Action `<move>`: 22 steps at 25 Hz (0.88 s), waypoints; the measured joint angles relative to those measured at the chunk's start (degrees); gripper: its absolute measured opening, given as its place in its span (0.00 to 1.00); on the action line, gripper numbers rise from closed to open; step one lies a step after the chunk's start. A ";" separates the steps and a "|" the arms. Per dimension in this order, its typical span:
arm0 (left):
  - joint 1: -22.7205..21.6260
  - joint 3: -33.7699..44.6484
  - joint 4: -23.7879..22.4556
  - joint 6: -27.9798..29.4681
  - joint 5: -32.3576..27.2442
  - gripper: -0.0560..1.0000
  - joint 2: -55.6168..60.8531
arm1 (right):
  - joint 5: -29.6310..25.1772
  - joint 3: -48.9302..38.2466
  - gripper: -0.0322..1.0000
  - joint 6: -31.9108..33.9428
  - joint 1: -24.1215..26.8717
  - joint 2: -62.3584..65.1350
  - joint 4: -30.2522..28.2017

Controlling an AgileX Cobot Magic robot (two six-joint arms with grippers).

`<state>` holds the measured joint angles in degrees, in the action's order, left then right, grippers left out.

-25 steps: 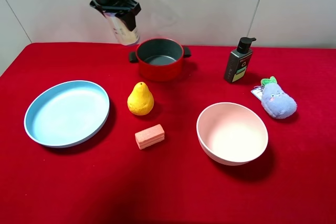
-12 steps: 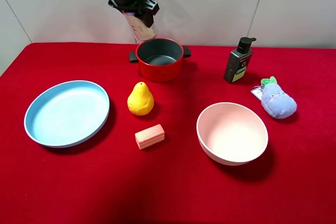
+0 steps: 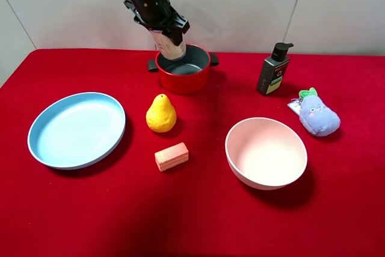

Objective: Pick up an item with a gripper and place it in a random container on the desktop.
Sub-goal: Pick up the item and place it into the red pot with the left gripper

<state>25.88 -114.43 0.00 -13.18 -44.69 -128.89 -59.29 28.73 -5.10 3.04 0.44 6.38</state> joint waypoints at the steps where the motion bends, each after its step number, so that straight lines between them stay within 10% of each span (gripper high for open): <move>1: 0.06 0.00 0.37 0.00 0.28 0.64 -0.48 | 0.00 0.00 0.70 0.00 0.00 0.00 0.00; 22: 1.19 0.00 2.78 0.00 5.55 0.64 -7.39 | 0.00 0.00 0.70 0.00 0.00 0.00 0.00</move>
<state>27.07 -114.43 2.78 -13.18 -39.14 -136.28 -59.29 28.73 -5.10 3.04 0.44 6.38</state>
